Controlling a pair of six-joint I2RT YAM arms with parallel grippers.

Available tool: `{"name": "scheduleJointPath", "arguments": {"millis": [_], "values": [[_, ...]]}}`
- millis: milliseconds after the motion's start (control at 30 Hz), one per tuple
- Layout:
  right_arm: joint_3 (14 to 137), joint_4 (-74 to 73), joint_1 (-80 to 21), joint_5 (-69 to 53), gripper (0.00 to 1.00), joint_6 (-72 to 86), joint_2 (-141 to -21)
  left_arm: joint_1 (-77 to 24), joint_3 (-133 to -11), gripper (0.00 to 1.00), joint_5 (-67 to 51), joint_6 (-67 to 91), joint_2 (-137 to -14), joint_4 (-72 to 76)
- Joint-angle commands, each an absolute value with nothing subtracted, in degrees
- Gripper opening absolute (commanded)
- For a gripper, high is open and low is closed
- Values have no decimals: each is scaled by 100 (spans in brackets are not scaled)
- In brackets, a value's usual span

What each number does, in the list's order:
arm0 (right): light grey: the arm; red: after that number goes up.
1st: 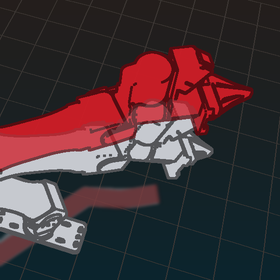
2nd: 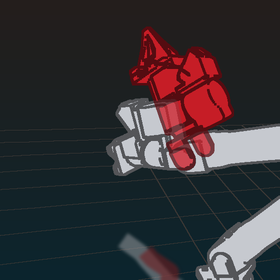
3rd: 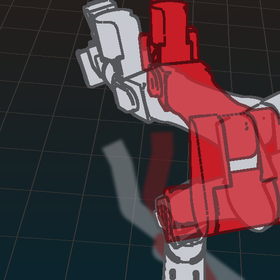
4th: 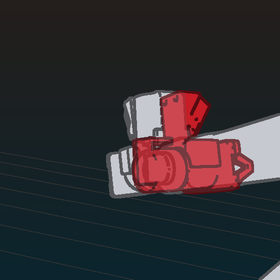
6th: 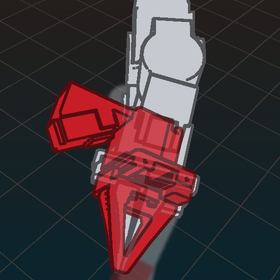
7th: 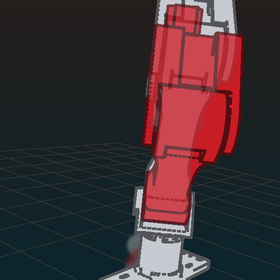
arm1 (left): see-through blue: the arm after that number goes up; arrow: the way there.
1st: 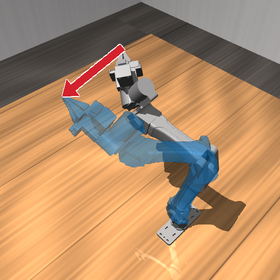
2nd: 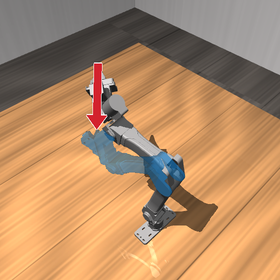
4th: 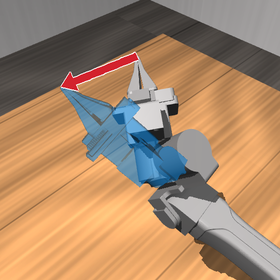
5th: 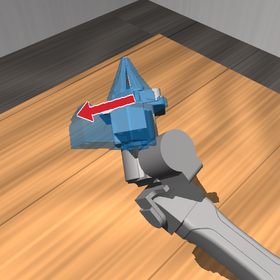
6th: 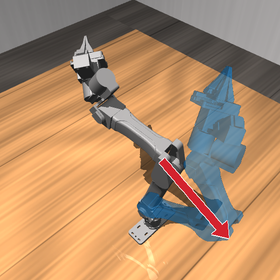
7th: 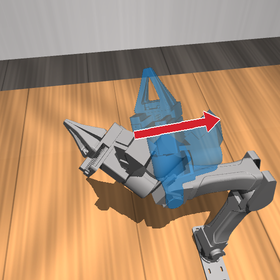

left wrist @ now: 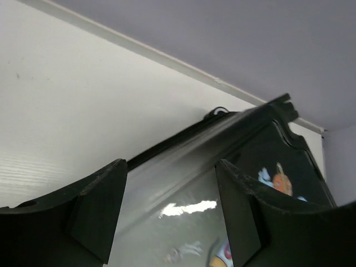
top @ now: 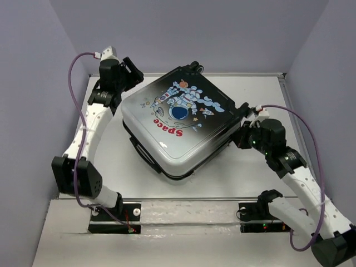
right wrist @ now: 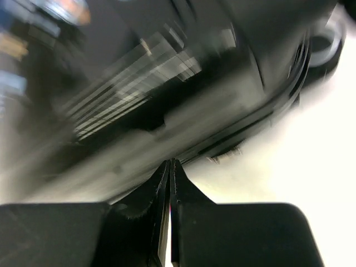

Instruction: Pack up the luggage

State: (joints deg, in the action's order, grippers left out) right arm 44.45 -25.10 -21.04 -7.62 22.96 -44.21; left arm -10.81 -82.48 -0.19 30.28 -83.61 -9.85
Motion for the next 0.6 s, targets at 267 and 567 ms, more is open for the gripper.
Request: {"name": "scheduleJointPath", "arguments": {"millis": [267,567], "values": [[3770,-892,-2109,-1748,7,2443,-6009,-53,-9019,77,-1028,2725,-9624,-1257],[5386,121,-2109,-2136,7,1961,-7627,465,-7279,76,-932,2874,-8597,-678]]}}
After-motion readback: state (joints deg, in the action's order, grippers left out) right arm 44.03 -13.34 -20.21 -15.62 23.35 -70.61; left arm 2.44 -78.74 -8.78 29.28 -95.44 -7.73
